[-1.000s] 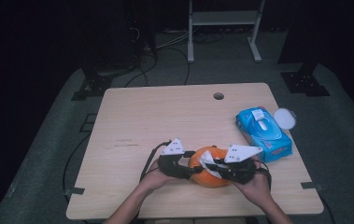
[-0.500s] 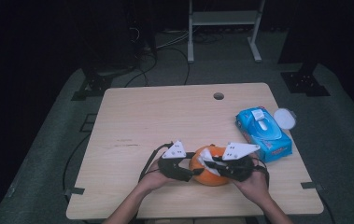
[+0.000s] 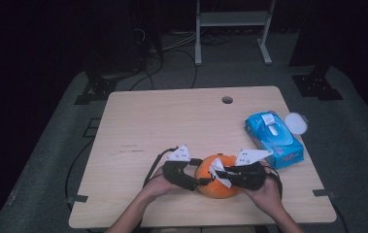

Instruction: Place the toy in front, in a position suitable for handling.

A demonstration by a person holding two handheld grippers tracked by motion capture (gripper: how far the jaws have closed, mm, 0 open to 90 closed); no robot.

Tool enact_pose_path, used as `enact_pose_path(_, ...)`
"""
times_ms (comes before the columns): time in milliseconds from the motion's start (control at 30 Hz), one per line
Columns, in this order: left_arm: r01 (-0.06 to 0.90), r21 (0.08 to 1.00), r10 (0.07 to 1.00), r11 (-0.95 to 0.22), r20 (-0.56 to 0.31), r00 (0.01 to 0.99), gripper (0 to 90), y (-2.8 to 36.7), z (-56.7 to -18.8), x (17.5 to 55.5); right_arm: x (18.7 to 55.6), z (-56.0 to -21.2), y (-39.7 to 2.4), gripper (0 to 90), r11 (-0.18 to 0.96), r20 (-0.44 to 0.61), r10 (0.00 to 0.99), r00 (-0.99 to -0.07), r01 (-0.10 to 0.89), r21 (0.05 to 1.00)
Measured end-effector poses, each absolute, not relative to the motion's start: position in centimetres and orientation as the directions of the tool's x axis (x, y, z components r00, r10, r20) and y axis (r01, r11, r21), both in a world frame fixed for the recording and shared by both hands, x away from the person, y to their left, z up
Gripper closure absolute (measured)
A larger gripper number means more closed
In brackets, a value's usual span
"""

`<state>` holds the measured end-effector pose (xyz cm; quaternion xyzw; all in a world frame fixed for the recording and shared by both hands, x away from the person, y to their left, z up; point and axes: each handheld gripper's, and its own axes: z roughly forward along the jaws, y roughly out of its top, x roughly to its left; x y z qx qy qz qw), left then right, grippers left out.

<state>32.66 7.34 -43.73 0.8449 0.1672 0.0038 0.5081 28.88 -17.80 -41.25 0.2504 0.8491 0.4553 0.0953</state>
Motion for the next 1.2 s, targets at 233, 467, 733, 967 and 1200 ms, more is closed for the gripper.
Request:
enact_pose_path(233,0.182,0.859,0.266,-0.478,-0.056,0.962,31.6,6.4,-43.7,31.7,28.4,-39.6,-17.0,80.9,0.463,-0.009,0.505,-0.863,0.262,0.847)
enact_pose_path(467,0.116,0.842,0.247,-0.526,0.021,0.969,32.0,6.3,-43.8,31.1,31.1,-40.3,-16.7,80.9,0.503,-0.028,0.521,-0.853,0.280,0.817)
enact_pose_path(733,0.222,0.860,0.275,-0.460,-0.100,0.956,18.3,6.6,-43.4,31.7,30.3,-40.8,-19.6,80.9,0.473,0.008,0.571,-0.821,0.337,0.814)
enact_pose_path(967,0.269,0.853,0.274,-0.447,-0.156,0.949,22.6,5.9,-43.4,31.7,28.1,-40.5,-19.8,80.9,0.486,-0.024,0.560,-0.828,0.305,0.819)
enact_pose_path(1200,0.179,0.857,0.249,-0.483,-0.062,0.967,29.5,5.4,-43.0,30.7,27.2,-39.4,-17.4,80.7,0.503,-0.063,0.505,-0.861,0.234,0.832)
